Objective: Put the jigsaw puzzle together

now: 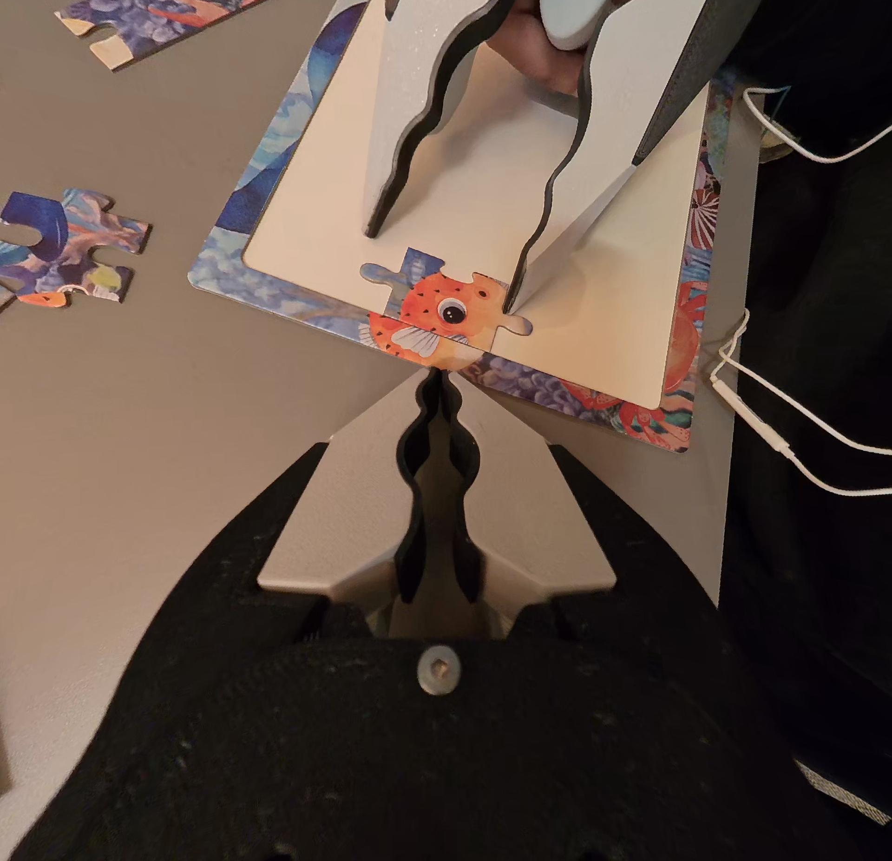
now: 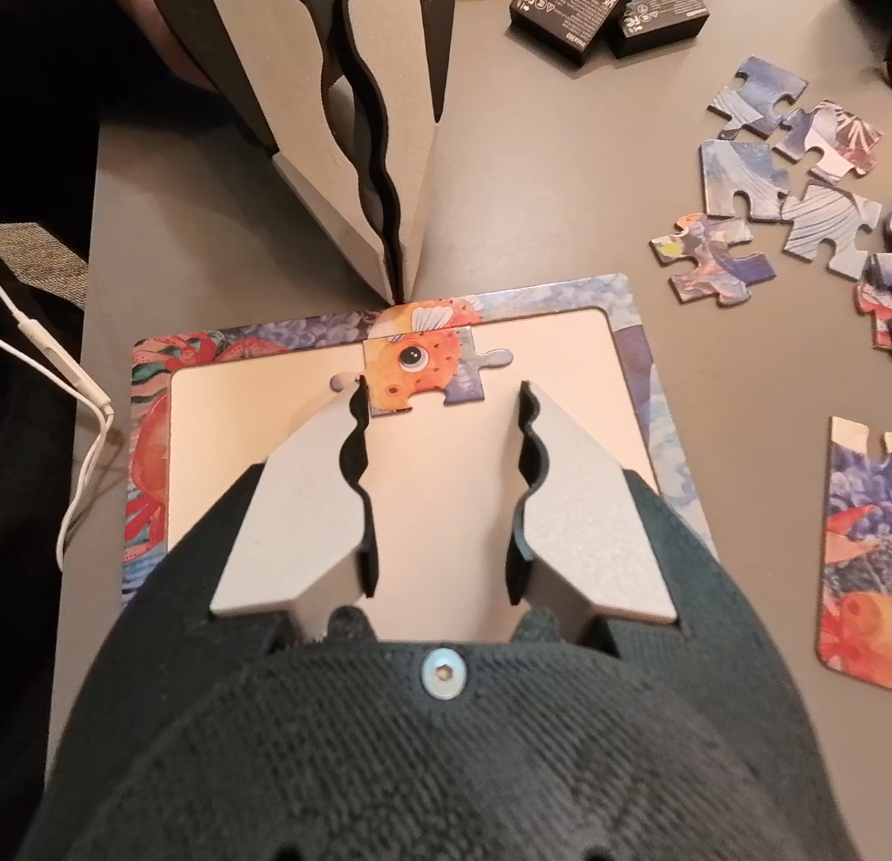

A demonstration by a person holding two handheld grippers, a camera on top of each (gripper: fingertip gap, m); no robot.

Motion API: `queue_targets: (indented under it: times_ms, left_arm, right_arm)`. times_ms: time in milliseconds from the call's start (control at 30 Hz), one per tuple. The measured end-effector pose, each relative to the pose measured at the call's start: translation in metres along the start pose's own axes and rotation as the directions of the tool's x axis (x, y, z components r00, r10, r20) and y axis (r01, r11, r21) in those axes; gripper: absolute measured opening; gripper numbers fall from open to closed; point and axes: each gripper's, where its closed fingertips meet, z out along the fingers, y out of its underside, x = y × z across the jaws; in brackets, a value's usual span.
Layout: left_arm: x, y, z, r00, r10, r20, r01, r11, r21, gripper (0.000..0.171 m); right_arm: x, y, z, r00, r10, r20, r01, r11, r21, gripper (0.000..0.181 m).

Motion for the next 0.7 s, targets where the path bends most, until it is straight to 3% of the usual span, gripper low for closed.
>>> queue_targets:
  times_ms: [700]
  left_arm:
    - [0.0001,-0.0001,-0.0001,1.0,-0.003,-0.002,0.003,1.0,0.0,0.0]
  right_arm:
    - [0.0055,-0.0002,-0.0007,0.999,0.017,-0.031,-0.017,1.0,0.004,0.063]
